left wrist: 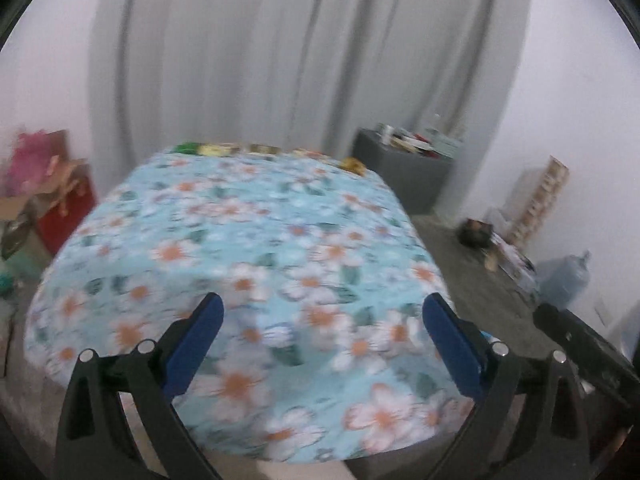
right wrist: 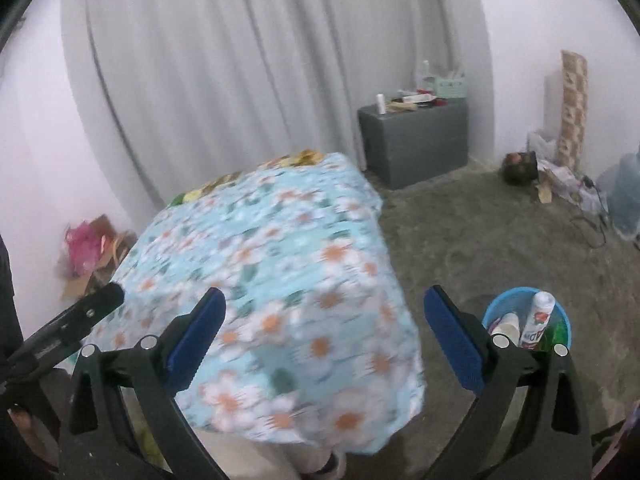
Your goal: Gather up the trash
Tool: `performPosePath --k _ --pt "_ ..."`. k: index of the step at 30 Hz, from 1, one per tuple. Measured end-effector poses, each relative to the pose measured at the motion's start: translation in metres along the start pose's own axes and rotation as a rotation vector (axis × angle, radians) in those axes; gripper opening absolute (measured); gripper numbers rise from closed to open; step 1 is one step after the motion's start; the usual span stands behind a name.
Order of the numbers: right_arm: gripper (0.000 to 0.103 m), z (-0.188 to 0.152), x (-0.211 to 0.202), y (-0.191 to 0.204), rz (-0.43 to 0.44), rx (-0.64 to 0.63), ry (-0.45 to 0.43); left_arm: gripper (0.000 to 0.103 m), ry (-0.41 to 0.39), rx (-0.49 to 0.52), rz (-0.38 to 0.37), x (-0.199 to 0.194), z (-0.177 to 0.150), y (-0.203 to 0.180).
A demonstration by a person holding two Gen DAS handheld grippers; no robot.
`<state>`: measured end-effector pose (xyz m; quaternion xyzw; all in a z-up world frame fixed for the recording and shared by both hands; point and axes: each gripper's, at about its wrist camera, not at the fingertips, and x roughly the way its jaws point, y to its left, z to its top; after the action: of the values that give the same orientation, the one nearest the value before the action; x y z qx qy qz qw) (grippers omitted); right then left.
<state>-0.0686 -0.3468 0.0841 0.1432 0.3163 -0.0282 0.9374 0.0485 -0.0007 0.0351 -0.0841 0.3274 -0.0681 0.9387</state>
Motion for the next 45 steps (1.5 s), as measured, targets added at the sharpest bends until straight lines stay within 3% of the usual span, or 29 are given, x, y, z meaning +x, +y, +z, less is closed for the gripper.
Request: performPosePath --k 6,14,21,36,45 --pt "0.095 -0.018 -0.005 0.042 -0.072 -0.021 0.062 0.098 0.025 0.018 0.088 -0.019 -0.013 0.019" --pt "0.095 -0.034 -0.016 0.069 -0.236 -0.097 -0.019 0.098 0.032 -0.039 0.029 -0.034 -0.031 0.039" --pt "0.095 -0.049 -0.013 0.076 -0.264 -0.114 0.005 0.098 0.04 -0.045 0.144 -0.041 -0.034 0.049" --pt "0.095 -0.063 -0.01 0.047 -0.345 -0.093 0.092 0.098 0.228 0.071 0.131 -0.005 -0.047 0.022" --pt "0.095 -0.066 -0.006 0.027 -0.36 -0.087 0.124 0.098 0.261 0.123 0.126 0.006 -0.05 0.003"
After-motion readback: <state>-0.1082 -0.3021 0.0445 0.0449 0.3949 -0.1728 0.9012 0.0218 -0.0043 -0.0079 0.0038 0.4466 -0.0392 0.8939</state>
